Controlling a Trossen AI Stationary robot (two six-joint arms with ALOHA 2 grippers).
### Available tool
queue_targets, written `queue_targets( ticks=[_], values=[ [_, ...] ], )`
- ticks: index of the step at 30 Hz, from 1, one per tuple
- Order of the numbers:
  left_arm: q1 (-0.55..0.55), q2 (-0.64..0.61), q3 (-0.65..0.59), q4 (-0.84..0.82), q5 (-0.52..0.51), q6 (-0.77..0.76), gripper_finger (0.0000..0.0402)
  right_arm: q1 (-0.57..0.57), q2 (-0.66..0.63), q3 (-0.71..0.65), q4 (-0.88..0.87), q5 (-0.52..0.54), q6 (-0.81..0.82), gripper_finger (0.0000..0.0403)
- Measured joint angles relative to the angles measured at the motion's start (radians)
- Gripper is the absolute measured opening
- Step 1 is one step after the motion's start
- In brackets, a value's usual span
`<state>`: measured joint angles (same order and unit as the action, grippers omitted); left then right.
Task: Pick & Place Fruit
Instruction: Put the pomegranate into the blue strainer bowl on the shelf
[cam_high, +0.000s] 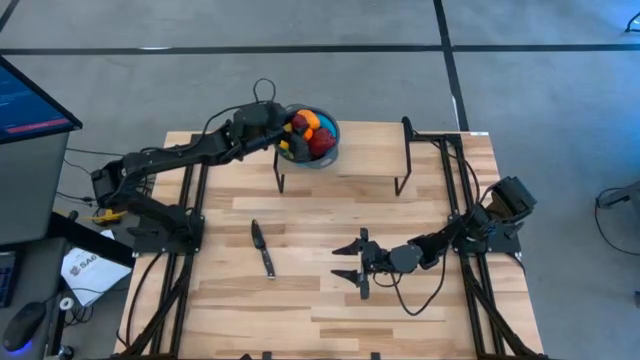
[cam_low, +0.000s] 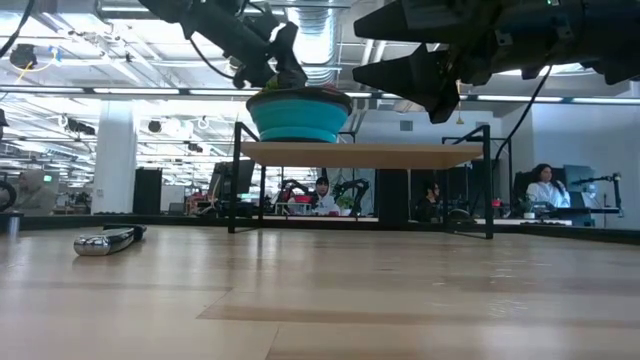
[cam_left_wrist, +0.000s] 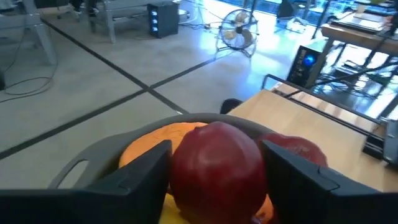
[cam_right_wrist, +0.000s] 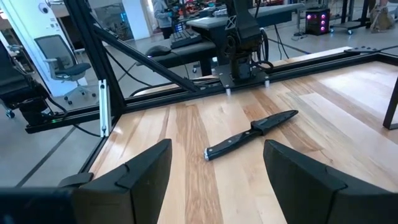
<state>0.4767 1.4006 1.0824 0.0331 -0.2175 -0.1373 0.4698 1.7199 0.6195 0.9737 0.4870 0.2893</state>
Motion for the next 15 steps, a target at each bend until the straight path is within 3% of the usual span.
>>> queue_targets(
  ticks=[8, 15],
  values=[
    [0.0, 0.001, 0.0, 0.009, 0.039, 0.002, 0.029, 0.0, 0.0, 0.0, 0.0, 0.0, 0.0, 0.0248],
    [0.0, -0.013, -0.002, 0.053, 0.041, 0.003, 0.031, 0.0, 0.0, 0.0, 0.0, 0.0, 0.0, 0.0248]
  ],
)
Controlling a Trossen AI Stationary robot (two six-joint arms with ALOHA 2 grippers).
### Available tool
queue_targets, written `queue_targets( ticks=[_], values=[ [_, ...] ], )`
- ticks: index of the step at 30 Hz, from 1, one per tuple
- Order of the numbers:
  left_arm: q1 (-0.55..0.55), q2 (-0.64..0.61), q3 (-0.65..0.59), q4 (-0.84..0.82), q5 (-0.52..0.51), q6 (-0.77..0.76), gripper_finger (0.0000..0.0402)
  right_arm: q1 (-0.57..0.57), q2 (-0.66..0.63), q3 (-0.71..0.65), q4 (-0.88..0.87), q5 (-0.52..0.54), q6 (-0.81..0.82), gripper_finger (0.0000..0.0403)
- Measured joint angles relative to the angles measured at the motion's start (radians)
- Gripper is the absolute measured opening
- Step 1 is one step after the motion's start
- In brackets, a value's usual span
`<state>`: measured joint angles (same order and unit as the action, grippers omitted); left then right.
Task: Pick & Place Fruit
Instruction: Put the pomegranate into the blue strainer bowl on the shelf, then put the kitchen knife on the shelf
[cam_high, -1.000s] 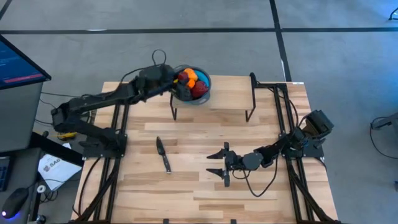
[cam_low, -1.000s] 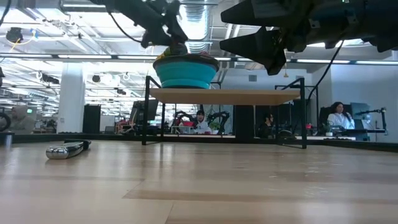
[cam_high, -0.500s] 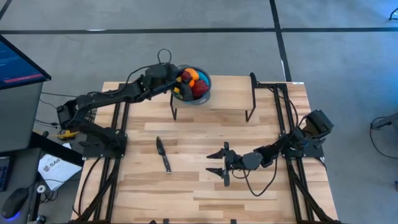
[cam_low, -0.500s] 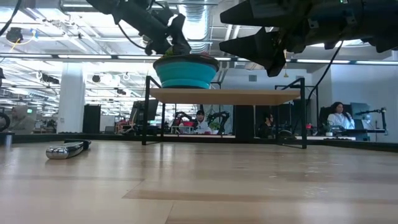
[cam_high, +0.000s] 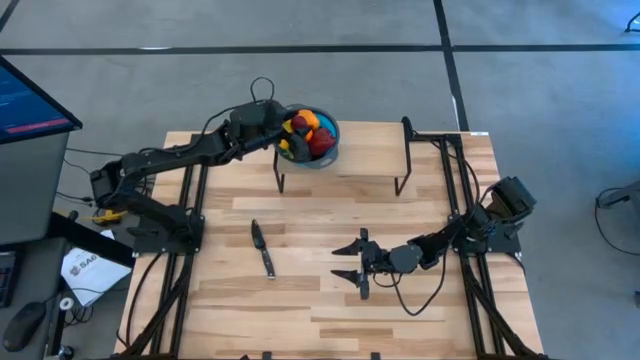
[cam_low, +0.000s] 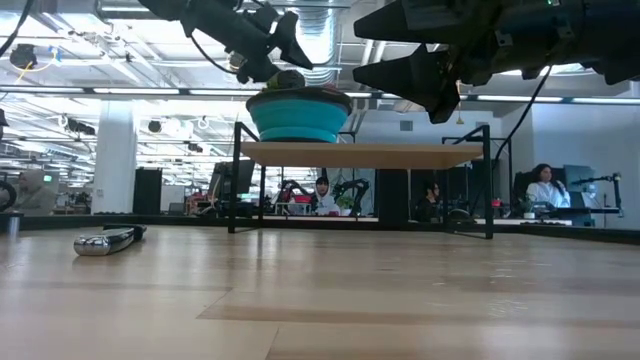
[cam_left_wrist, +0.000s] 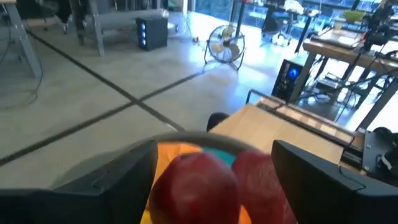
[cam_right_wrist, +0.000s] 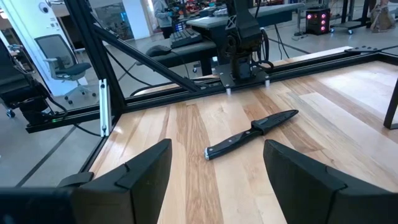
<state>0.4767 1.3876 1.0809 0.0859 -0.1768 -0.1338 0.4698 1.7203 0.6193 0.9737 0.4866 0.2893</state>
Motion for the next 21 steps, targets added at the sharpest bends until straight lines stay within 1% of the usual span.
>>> queue_targets(
  ticks=[8, 21],
  values=[
    [-0.011, -0.023, 0.0, 0.02, 0.0, 0.024, 0.0308, 0.0, 0.0, 0.0, -0.001, 0.0, 0.0, 0.0248],
    [-0.077, -0.05, 0.0, 0.027, 0.0, 0.077, 0.0308, 0.0, 0.0, 0.0, 0.0, 0.0, 0.0, 0.0248]
  ],
)
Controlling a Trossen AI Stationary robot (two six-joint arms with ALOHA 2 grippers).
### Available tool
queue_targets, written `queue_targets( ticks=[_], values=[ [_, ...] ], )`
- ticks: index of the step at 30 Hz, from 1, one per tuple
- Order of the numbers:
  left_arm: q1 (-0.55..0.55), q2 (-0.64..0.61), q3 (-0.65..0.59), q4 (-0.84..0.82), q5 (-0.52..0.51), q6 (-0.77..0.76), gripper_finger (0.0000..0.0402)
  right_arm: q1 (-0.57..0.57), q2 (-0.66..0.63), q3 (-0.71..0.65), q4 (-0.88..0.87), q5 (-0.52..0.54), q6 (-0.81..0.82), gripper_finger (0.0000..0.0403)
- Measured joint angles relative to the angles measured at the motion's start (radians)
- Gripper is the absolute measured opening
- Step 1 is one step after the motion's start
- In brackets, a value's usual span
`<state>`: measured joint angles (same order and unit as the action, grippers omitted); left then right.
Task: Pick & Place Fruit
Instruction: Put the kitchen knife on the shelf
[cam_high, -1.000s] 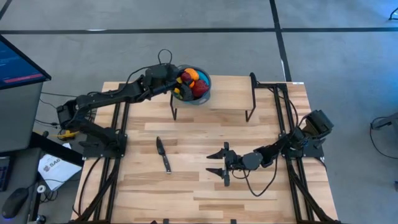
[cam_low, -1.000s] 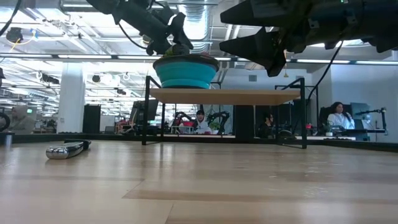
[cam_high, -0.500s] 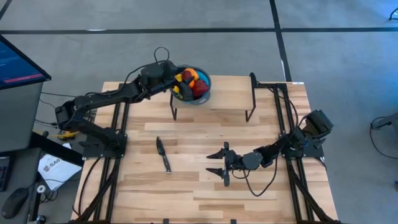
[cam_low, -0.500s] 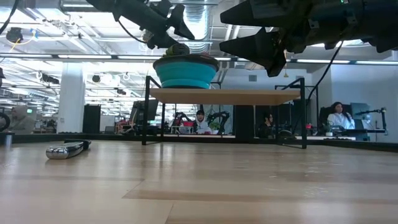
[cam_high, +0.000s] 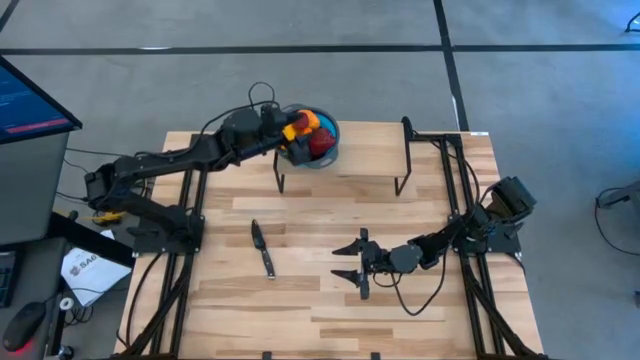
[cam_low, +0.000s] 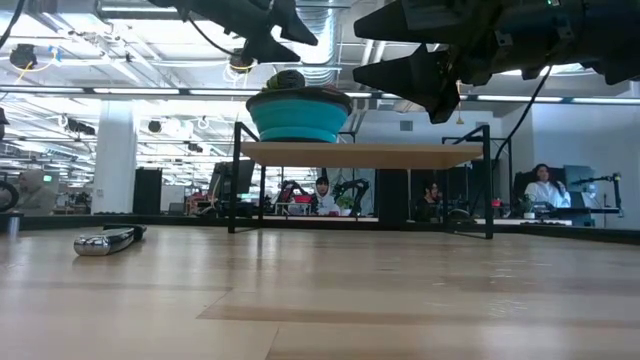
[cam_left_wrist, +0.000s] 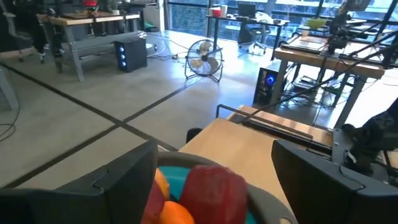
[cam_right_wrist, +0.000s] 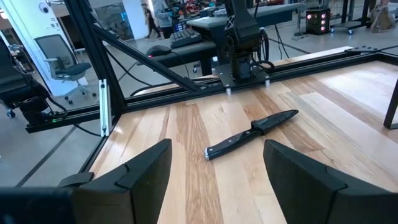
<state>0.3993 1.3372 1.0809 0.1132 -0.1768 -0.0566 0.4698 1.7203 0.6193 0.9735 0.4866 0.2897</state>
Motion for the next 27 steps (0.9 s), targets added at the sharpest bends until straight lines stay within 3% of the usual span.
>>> queue_targets(
  ticks=[9, 17, 21, 27],
  values=[
    [-0.113, -0.06, 0.0, -0.012, -0.002, 0.041, 0.0302, 0.0, 0.0, 0.0, 0.001, 0.0, 0.008, 0.0248],
    [-0.417, -0.117, 0.001, -0.074, -0.016, 0.245, 0.0279, 0.0, 0.0, 0.0, 0.002, 0.0, 0.008, 0.0248],
    [-0.614, -0.101, 0.001, -0.159, -0.129, 0.342, 0.0273, 0.0, 0.0, 0.0, 0.003, 0.0, 0.008, 0.0248],
    [-0.901, -0.014, -0.013, -0.255, -0.462, 0.32, 0.0273, 0.014, -0.003, 0.0, 0.0, 0.005, 0.003, 0.0248]
  ],
)
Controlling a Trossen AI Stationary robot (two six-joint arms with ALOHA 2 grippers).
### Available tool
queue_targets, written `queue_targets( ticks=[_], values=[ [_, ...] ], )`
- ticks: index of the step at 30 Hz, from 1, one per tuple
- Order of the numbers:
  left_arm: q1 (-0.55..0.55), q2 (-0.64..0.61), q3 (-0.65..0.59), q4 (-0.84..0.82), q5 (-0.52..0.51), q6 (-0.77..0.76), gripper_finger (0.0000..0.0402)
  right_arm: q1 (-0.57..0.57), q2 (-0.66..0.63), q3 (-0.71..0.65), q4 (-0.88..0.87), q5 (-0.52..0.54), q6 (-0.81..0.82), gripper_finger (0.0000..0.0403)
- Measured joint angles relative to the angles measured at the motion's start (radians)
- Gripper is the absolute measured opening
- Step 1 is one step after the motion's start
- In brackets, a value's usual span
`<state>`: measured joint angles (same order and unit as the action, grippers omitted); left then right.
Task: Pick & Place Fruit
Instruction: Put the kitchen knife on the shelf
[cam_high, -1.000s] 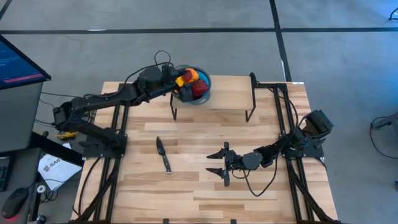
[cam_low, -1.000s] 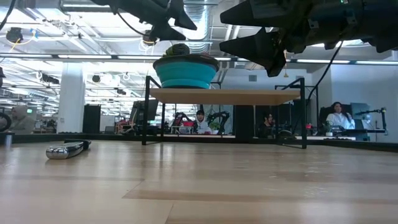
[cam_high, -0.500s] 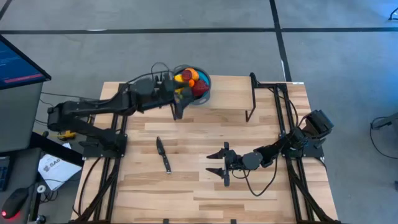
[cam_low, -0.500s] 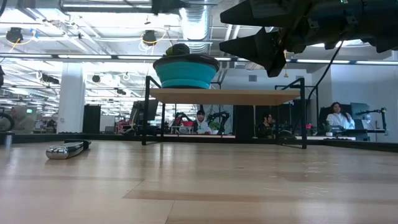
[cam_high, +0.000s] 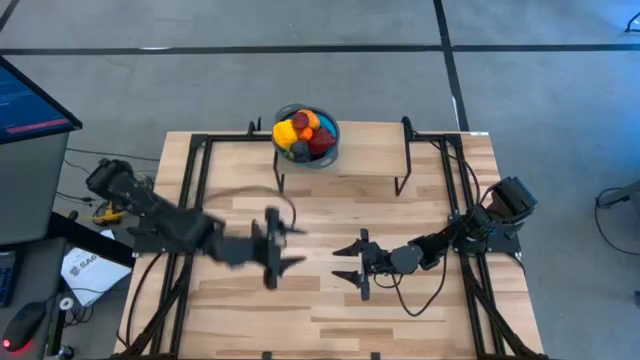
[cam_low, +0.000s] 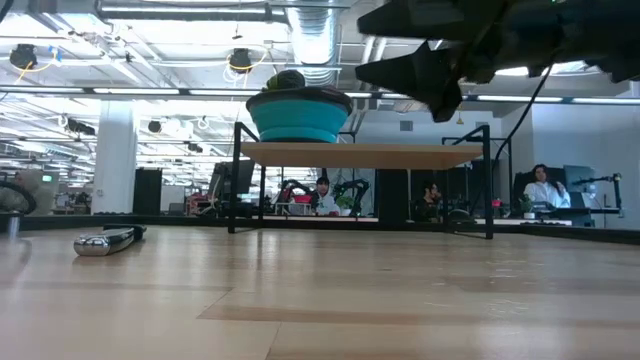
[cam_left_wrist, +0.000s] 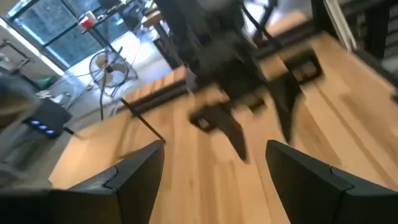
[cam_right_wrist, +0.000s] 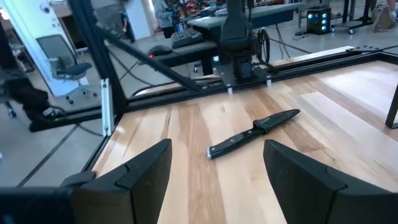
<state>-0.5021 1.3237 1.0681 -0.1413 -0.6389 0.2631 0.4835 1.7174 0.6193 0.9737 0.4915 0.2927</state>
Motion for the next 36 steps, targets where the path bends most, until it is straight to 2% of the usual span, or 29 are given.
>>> queue_targets(
  ticks=[5, 10, 14, 18, 22, 28, 33, 36],
  values=[
    [-0.172, 0.078, -0.052, 0.0, -0.198, -0.158, 0.0273, 0.039, -0.073, -0.002, -0.076, 0.011, -0.03, 0.0248],
    [-0.268, 0.111, -0.138, 0.001, -0.272, -0.452, 0.0273, 0.06, -0.167, -0.002, -0.253, 0.038, -0.037, 0.0248],
    [-0.309, 0.112, -0.227, -0.001, -0.275, -0.712, 0.0273, 0.06, -0.216, -0.002, -0.446, 0.01, 0.021, 0.0248],
    [-0.327, 0.112, -0.302, -0.001, -0.257, -0.927, 0.0273, 0.059, -0.222, -0.003, -0.565, 0.008, 0.104, 0.0248],
    [-0.327, 0.112, -0.359, 0.001, -0.2, -1.159, 0.0273, 0.054, -0.203, -0.002, -0.583, 0.007, 0.142, 0.0248],
    [-0.301, 0.112, -0.454, 0.001, -0.138, -1.584, 0.0273, 0.04, -0.191, -0.004, -0.575, 0.006, 0.146, 0.0248],
    [-0.26, 0.112, -0.526, -0.001, -0.068, -1.77, 0.0272, 0.022, -0.192, -0.002, -0.569, 0.005, 0.153, 0.0248],
    [-0.237, 0.113, -0.533, 0.002, -0.047, -1.791, 0.0267, 0.008, -0.192, -0.002, -0.569, 0.006, 0.154, 0.0248]
  ],
)
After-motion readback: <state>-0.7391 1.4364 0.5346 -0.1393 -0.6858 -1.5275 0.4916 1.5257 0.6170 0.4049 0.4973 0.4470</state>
